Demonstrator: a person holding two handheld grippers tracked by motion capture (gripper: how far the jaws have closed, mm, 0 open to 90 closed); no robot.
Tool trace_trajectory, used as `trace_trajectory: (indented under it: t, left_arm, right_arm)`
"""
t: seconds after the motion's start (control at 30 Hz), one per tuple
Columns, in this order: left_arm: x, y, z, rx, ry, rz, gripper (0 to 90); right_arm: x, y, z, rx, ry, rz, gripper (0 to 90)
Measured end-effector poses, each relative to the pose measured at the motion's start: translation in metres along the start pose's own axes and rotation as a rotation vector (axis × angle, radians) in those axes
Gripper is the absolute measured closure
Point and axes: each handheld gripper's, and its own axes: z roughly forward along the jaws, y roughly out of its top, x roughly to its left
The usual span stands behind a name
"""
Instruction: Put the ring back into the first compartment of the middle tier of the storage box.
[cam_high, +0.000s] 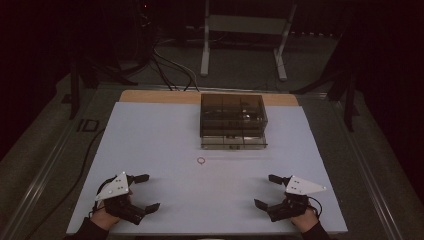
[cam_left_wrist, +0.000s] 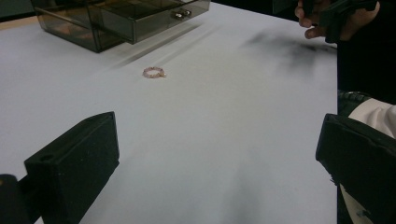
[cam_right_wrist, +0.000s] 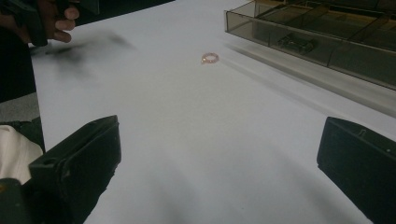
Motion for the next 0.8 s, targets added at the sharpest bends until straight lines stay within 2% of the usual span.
trace_trajectory:
  t: [0.37, 0.8]
  left_arm:
    - [-0.0002, 0.0004, -0.0001, -0.012, 0.001, 0.007, 0.9]
    - [-0.0014, 0.0, 0.0024, 0.005, -0.015, 0.011, 0.9]
  right_arm:
    - [-0.0014, -0.0001, -0.0005, -0.006, -0.014, 0.0, 0.0]
    - [-0.0004, 0.0007, -0.0005, -0.005, -0.014, 0.0, 0.0]
